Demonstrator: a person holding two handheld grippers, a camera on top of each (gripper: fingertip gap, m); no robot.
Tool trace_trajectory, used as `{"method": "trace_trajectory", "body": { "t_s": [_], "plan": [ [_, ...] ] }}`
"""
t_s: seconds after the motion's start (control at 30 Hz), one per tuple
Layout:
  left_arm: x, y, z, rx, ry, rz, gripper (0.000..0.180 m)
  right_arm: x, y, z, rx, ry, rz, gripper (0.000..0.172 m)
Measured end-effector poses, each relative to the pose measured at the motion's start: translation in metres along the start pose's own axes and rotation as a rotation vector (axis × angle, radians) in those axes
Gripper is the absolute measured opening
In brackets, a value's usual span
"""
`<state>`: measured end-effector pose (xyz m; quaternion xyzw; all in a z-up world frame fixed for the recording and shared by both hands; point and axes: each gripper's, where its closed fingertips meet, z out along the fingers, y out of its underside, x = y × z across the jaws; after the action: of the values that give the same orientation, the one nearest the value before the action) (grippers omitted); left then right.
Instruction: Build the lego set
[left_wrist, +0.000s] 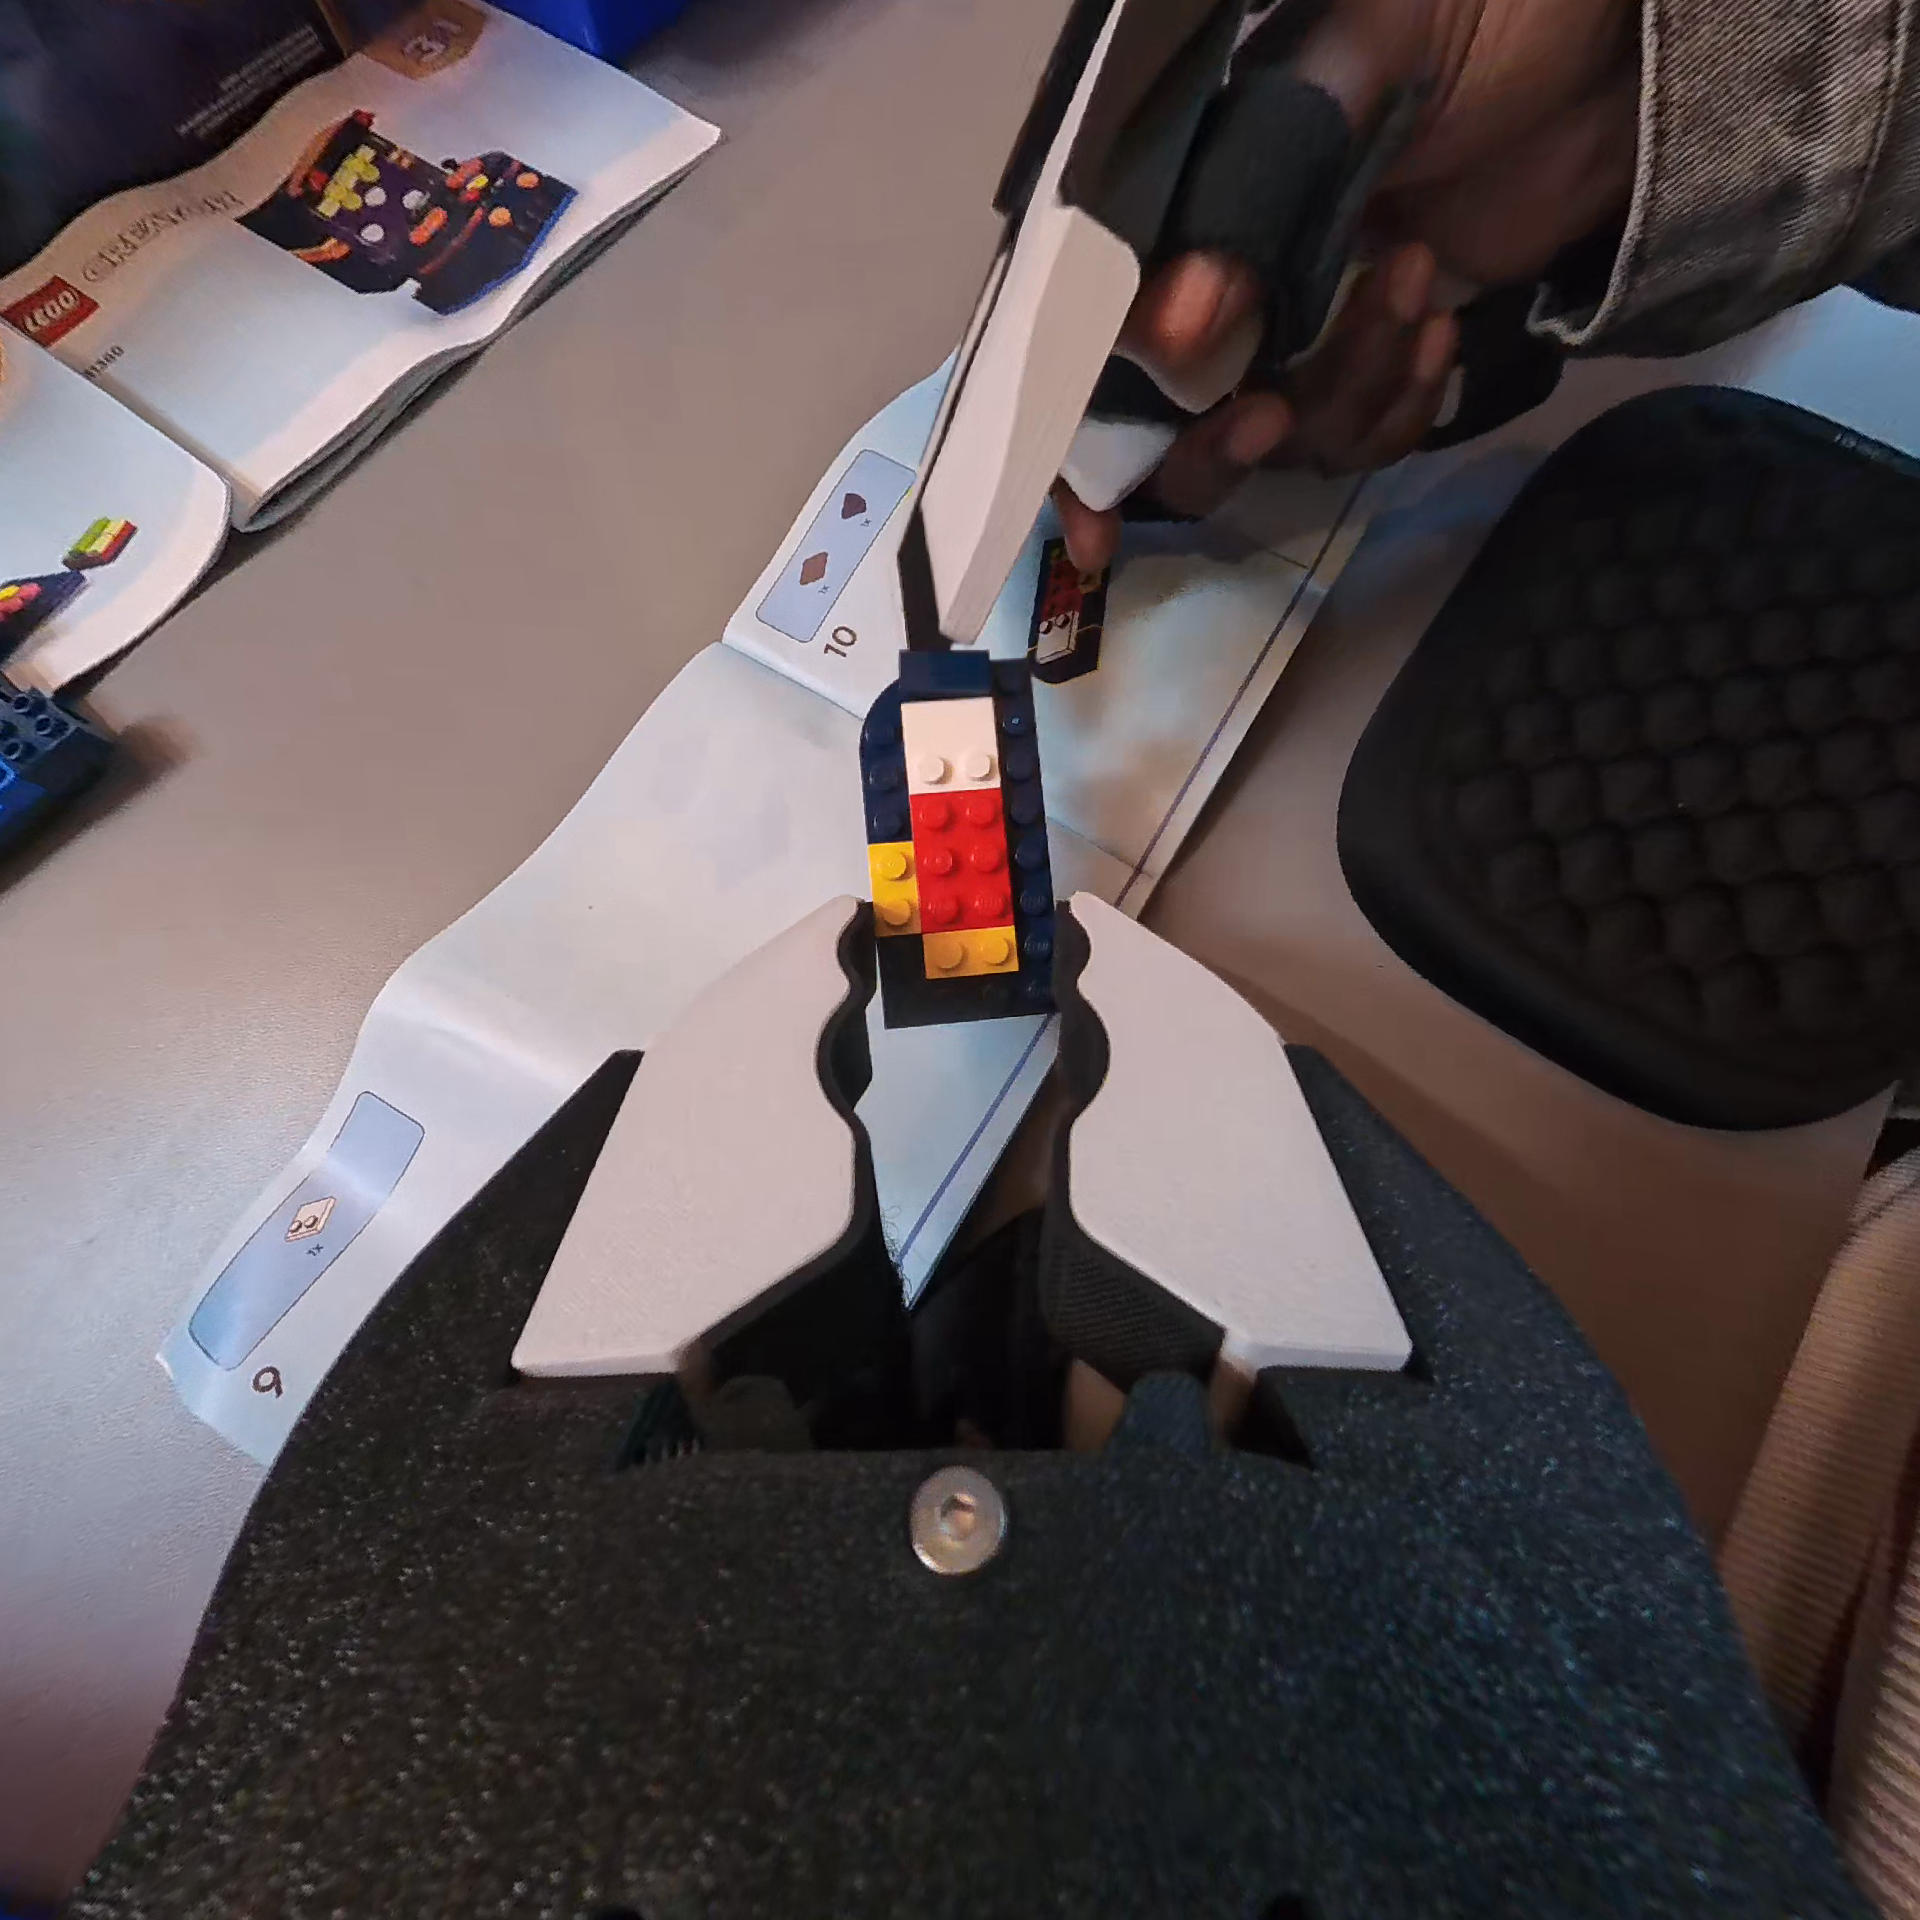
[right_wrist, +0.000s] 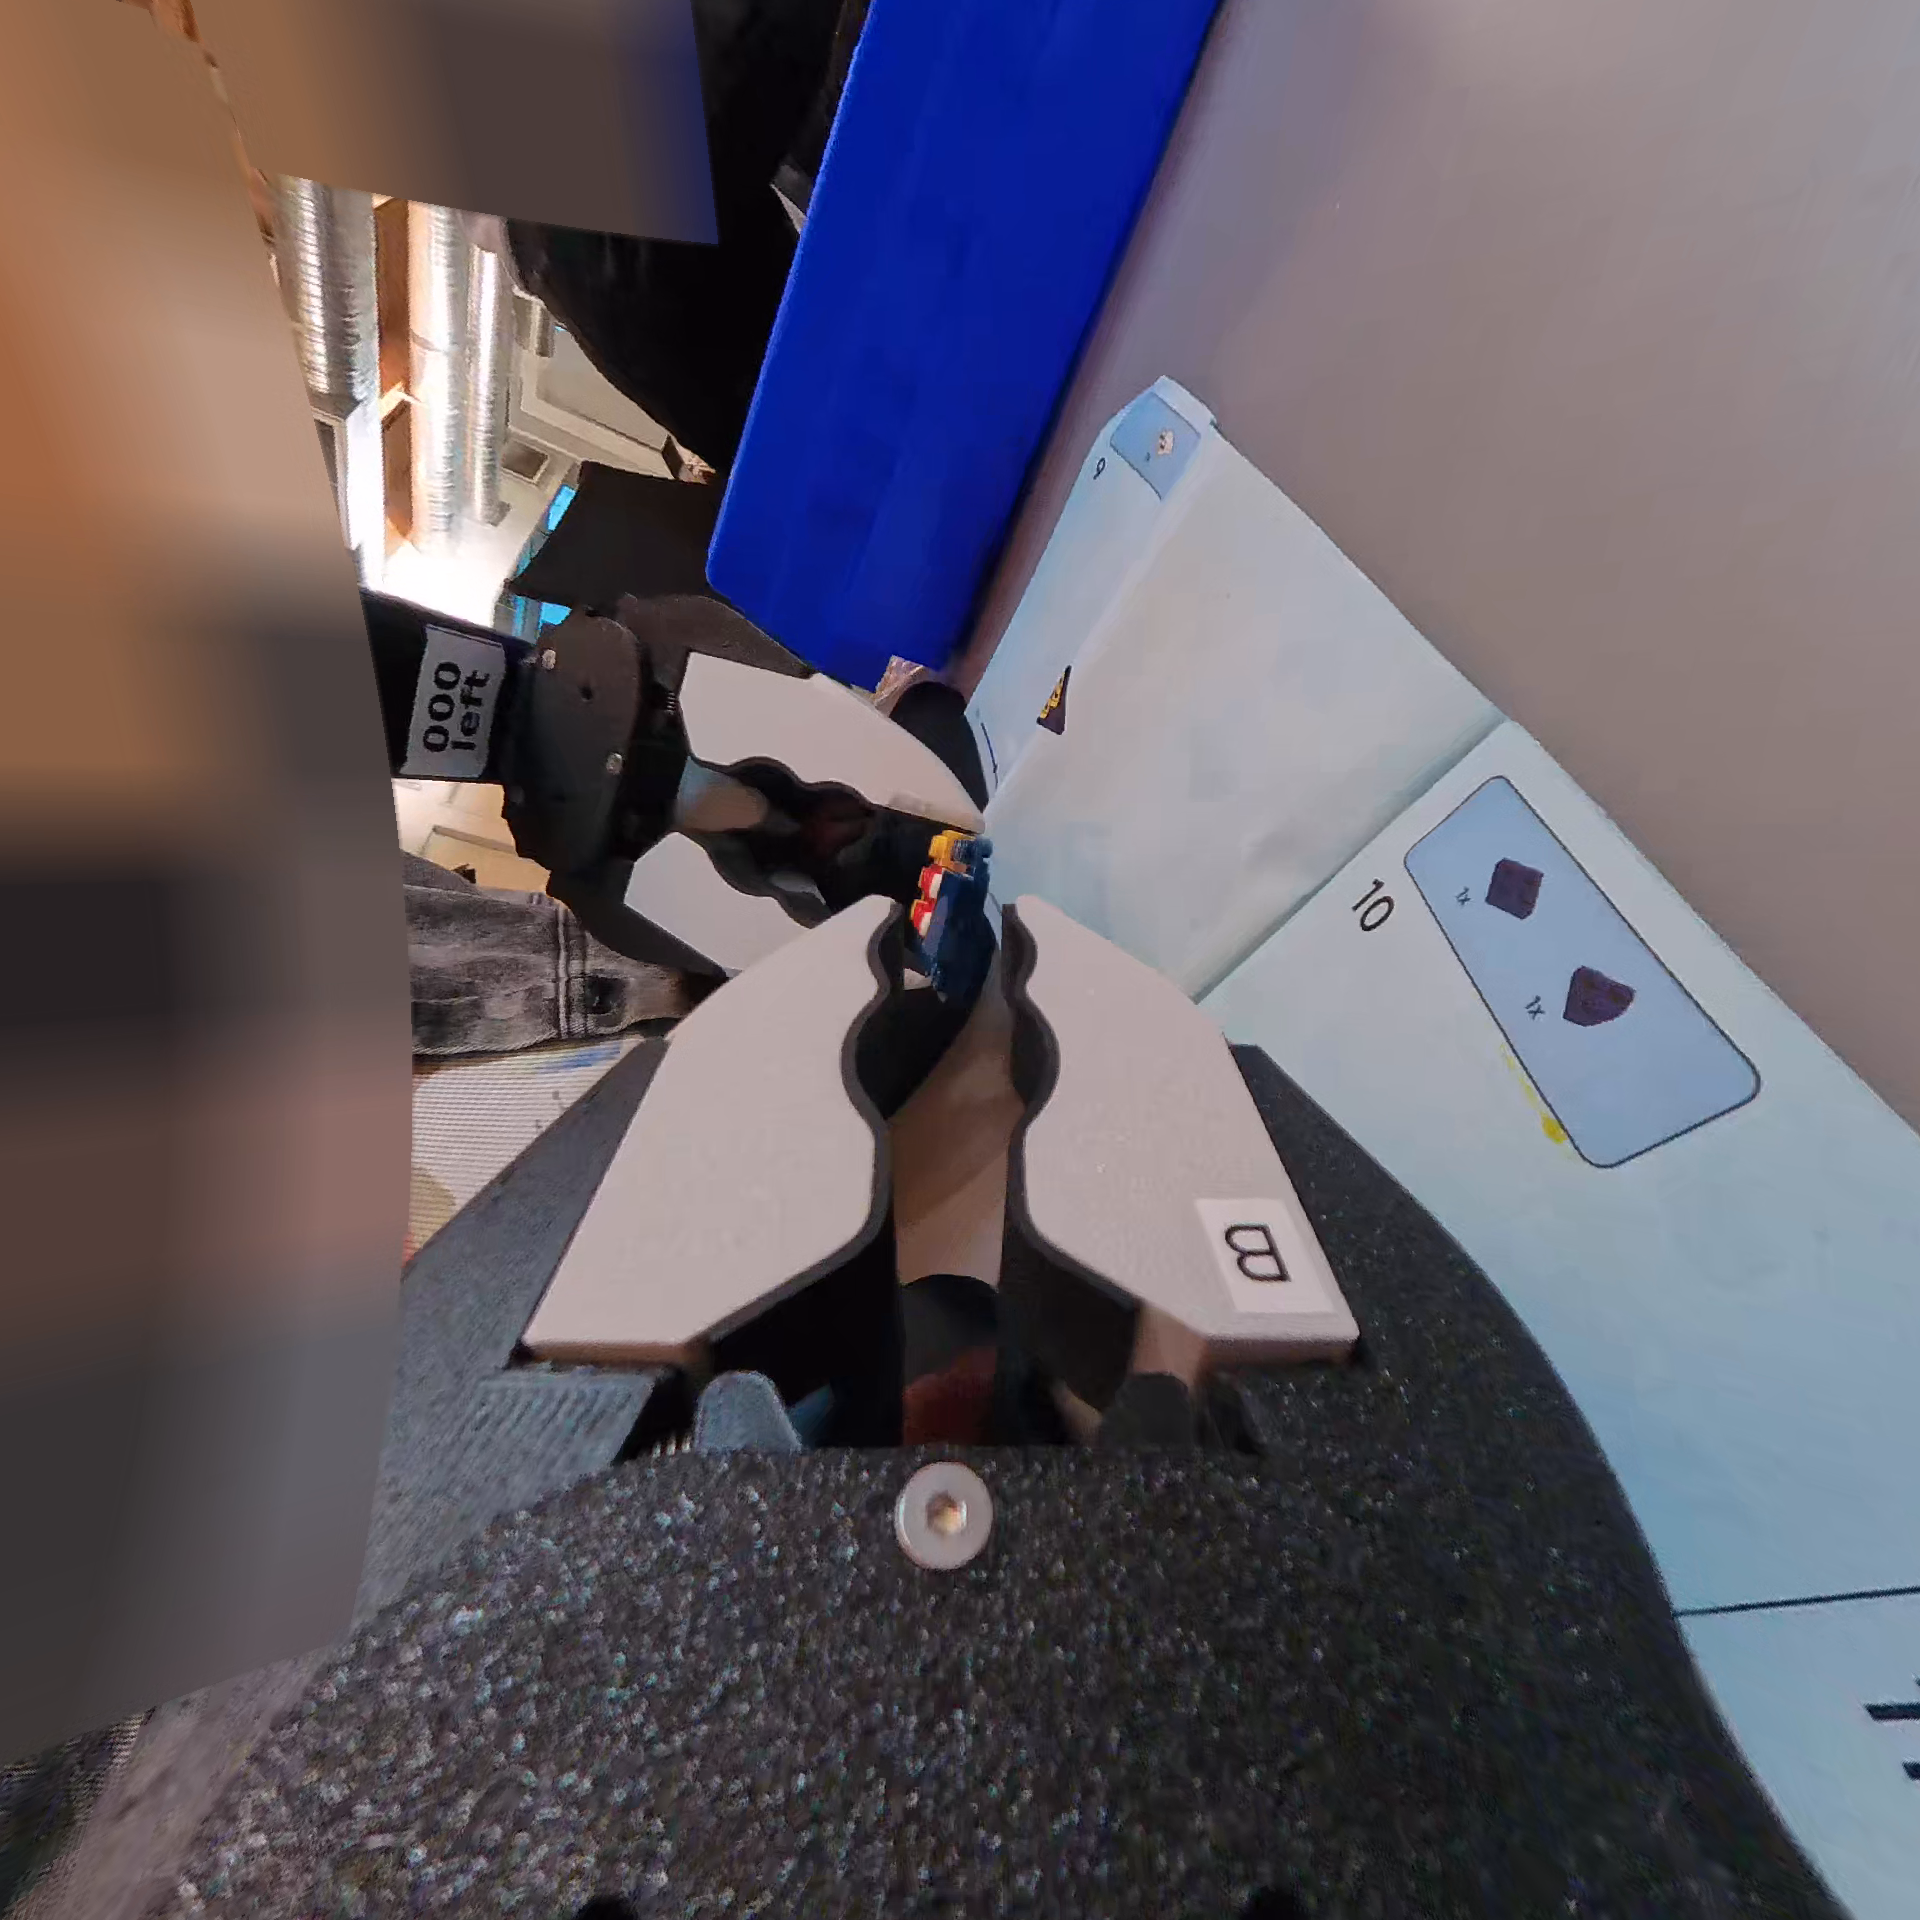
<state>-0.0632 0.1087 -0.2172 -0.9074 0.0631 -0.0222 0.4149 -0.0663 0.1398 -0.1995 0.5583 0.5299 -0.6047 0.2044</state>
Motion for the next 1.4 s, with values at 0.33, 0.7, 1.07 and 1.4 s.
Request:
{"method": "trace_trajectory", "body": {
  "t_s": [0.33,0.7,1.07,1.4],
  "plan": [
    [0.004,-0.001,-0.003,0.010,-0.010,0.073,0.032,-0.004,0.007,0.001,-0.054,-0.021,0.005,0.008],
    [0.003,-0.002,-0.005,-0.006,-0.080,0.240,0.032,-0.008,0.011,0.002,-0.087,-0.011,-0.004,0.007],
    [0.001,-0.008,-0.012,0.029,-0.136,0.327,0.032,-0.017,0.009,0.004,-0.070,-0.007,-0.120,0.007],
    [-0.004,-0.046,-0.052,0.342,-0.121,0.334,0.044,-0.058,-0.009,-0.002,-0.090,0.279,-0.832,0.007]
  ]
}}
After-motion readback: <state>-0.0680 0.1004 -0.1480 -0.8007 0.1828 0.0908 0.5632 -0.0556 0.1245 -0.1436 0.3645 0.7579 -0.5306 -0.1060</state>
